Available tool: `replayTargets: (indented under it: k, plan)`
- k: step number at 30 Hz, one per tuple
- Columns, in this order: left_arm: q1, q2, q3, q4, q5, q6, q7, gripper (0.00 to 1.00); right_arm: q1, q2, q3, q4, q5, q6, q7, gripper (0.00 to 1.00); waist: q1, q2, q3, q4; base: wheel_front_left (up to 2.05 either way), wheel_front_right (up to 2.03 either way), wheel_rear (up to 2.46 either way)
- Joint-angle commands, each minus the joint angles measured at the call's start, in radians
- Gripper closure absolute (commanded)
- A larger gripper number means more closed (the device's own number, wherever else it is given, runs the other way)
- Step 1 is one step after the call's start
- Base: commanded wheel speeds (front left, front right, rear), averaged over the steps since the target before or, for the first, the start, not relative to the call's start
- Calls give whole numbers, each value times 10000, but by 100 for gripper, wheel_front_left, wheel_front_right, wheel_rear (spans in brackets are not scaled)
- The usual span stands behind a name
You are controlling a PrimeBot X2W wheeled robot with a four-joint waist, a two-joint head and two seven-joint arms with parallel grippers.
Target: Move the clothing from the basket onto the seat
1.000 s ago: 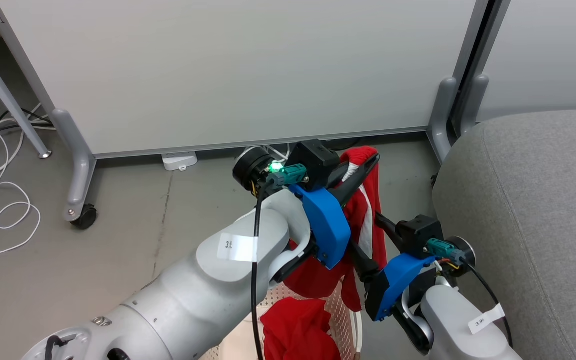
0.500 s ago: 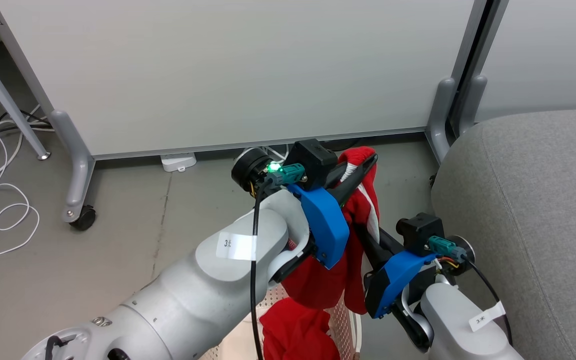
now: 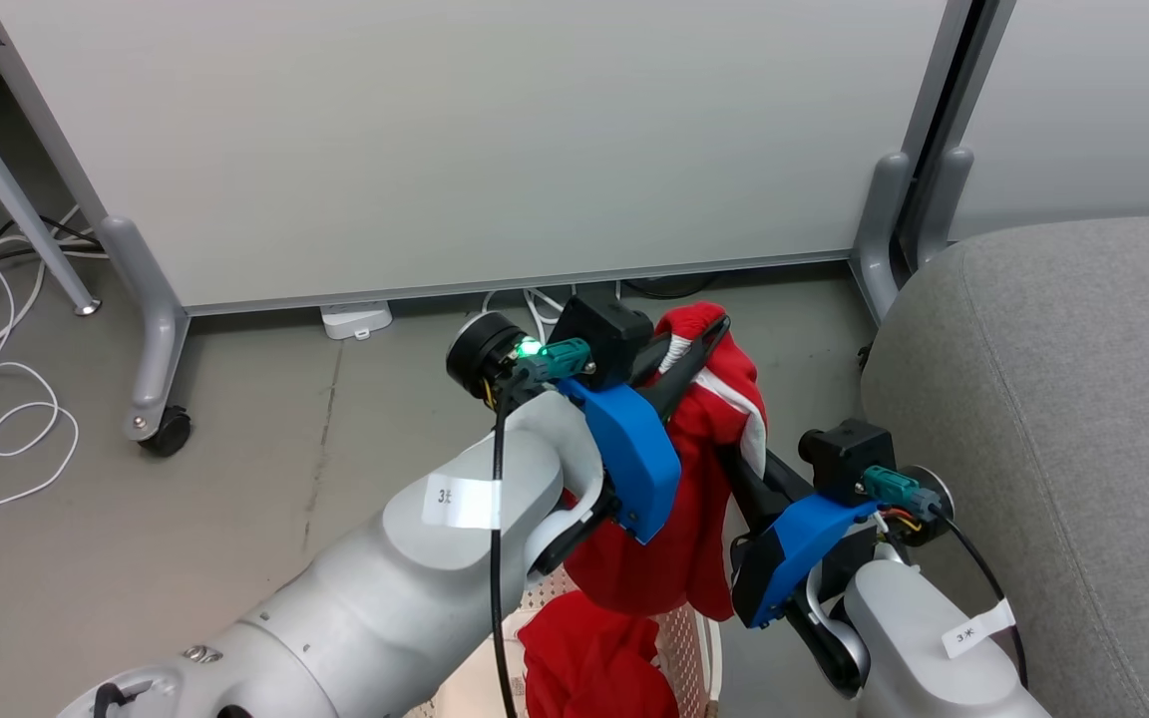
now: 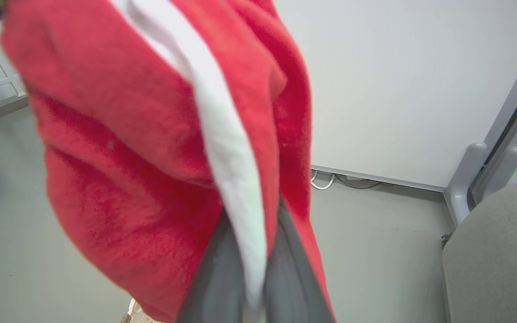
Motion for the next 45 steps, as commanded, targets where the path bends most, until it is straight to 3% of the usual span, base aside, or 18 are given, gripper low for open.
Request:
replayTargets:
  k: [1, 7, 16, 28, 35, 45]
  plan:
    - [207, -1, 90, 48, -77, 109, -152, 0, 40, -28, -80, -82, -25, 3, -38, 100, 0, 0, 33, -4, 0, 0, 0]
    - [883, 254, 1146, -378, 276, 188, -331, 0, -138, -28, -265, -161, -155, 1, -37, 100, 0, 0, 193, 16, 0, 0, 0]
    - [3190, 1184, 3436, -2493, 2615, 137, -323, 0, -30, -28, -822, -397, -476, 1, -37, 100, 0, 0, 398, 187, 0, 0, 0]
    - [5964, 1687, 5965, -4198, 4698, -103, -322, 0, 183, -28, -894, -555, -466, 1, -37, 100, 0, 0, 372, 92, 0, 0, 0]
    - [7300, 1776, 7204, -4498, 5564, -165, -324, 0, 351, -28, -1102, -549, -588, 3, -37, 100, 0, 0, 294, 43, 0, 0, 0]
    - [8257, 1404, 8404, -4737, 6167, -196, -325, 0, 494, -28, -1358, -457, -694, 3, -37, 100, 0, 0, 126, 82, 0, 0, 0]
